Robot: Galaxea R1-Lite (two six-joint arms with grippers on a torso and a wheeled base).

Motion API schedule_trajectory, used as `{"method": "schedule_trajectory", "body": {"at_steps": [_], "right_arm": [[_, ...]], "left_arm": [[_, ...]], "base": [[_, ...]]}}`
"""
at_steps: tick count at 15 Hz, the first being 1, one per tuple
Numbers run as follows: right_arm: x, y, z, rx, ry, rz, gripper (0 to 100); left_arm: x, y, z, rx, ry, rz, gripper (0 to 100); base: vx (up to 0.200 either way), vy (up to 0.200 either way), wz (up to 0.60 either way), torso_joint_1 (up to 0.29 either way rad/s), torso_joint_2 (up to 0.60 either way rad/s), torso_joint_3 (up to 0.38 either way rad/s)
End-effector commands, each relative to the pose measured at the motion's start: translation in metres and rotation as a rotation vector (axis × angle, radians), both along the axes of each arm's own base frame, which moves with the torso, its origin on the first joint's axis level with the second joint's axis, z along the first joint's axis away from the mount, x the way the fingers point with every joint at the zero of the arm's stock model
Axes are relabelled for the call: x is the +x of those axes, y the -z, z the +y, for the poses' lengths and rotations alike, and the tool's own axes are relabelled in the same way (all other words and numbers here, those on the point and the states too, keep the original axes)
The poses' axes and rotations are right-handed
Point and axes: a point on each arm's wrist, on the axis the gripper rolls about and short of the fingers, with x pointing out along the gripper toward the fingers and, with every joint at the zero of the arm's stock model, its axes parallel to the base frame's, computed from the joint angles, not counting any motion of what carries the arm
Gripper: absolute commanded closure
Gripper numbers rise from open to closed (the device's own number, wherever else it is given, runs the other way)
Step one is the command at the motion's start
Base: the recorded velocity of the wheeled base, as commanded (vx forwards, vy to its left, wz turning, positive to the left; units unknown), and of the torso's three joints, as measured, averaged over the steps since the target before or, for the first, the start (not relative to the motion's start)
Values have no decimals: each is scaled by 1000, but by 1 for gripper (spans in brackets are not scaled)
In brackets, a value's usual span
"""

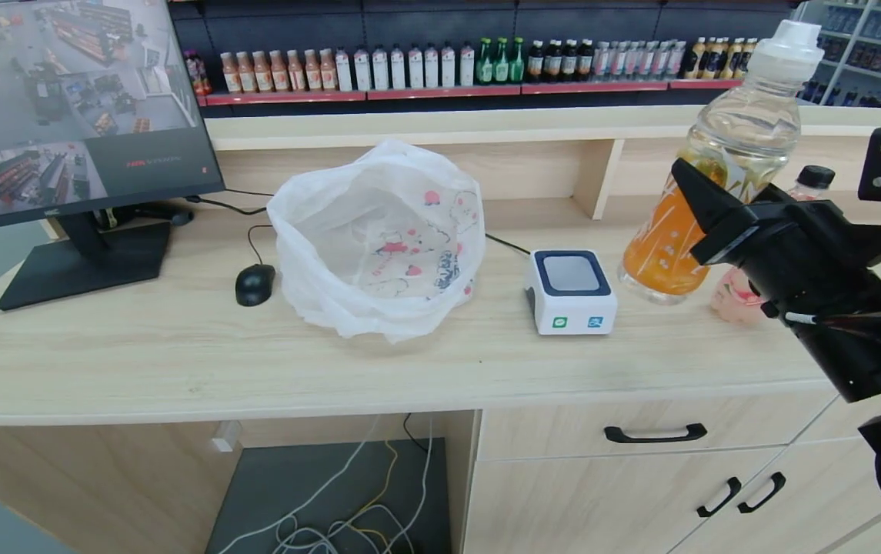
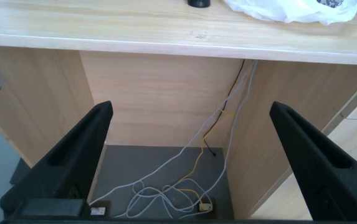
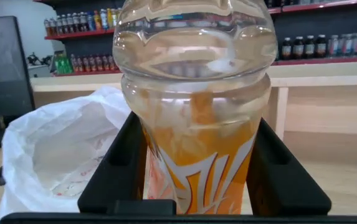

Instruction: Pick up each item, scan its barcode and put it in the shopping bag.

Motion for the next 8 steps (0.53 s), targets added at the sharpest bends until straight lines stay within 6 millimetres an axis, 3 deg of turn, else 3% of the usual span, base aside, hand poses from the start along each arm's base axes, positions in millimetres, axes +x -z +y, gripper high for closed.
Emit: {"method": "schedule_trajectory", "body": {"at_steps": [1, 5, 8], "right_arm": [[-1, -3, 1, 3, -12, -13, 100], [7, -16, 9, 96, -61, -30, 100], [28, -18, 19, 179, -120, 9, 100]], "left_arm": [[0, 0, 0, 0, 0, 0, 0], [0, 0, 0, 0, 0, 0, 0], [0, 0, 0, 0, 0, 0, 0]], "base": [[0, 0, 0, 0, 0, 0], [0, 0, 0, 0, 0, 0], [0, 0, 0, 0, 0, 0]]}}
